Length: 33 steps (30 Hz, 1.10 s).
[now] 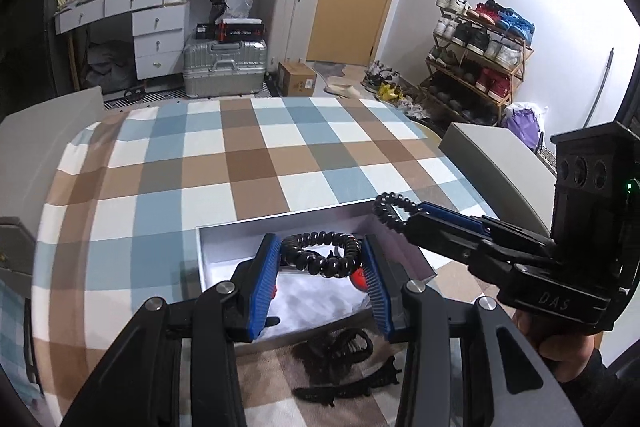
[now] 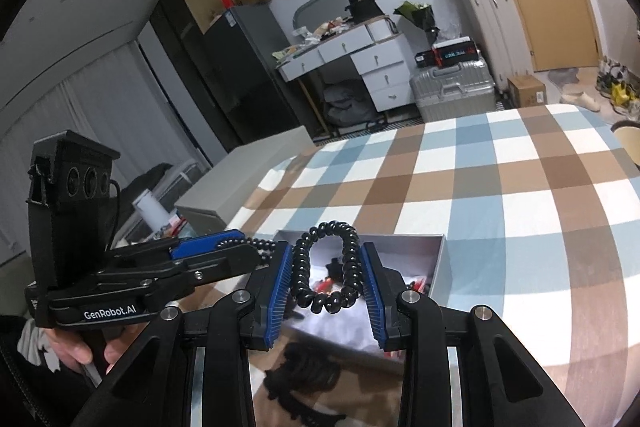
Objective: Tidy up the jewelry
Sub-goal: 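Carry both hair ties into the grey box and open both grippers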
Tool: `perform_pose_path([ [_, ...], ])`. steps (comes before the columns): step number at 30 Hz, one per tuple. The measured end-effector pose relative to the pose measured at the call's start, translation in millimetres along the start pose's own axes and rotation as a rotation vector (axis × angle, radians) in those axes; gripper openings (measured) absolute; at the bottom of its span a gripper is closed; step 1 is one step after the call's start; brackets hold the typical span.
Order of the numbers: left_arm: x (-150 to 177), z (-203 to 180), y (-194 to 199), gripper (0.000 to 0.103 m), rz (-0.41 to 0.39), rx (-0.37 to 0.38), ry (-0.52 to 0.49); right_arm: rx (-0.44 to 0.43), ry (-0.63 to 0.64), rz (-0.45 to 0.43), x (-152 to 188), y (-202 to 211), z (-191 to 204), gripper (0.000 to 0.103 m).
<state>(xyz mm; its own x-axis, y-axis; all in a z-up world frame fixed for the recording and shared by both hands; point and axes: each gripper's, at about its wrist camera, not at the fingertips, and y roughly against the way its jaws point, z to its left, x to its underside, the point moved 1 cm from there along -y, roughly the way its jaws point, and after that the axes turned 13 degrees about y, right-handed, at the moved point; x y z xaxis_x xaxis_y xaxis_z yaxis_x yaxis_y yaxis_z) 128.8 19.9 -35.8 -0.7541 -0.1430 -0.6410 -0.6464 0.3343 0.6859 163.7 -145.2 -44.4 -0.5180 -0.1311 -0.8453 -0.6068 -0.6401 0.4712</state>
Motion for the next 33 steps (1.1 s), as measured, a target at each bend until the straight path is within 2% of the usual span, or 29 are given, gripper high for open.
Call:
perform_pose_path([
  [13, -2, 4, -27, 0.036, 0.061, -0.006, 0.025, 0.006, 0.014, 0.054, 4, -27, -12, 0.035],
  [28, -3, 8, -39, 0.036, 0.089, -0.008, 0.038, 0.028, 0.012, 0.082, 4, -40, -19, 0.038],
  [32, -4, 8, -38, 0.037, 0.081, 0.004, 0.046, 0.041, 0.013, 0.088, 5, -41, -19, 0.045],
  [33, -4, 8, -38, 0.042, 0.082, 0.013, 0.046, 0.045, 0.010, 0.088, 6, -41, -19, 0.047],
])
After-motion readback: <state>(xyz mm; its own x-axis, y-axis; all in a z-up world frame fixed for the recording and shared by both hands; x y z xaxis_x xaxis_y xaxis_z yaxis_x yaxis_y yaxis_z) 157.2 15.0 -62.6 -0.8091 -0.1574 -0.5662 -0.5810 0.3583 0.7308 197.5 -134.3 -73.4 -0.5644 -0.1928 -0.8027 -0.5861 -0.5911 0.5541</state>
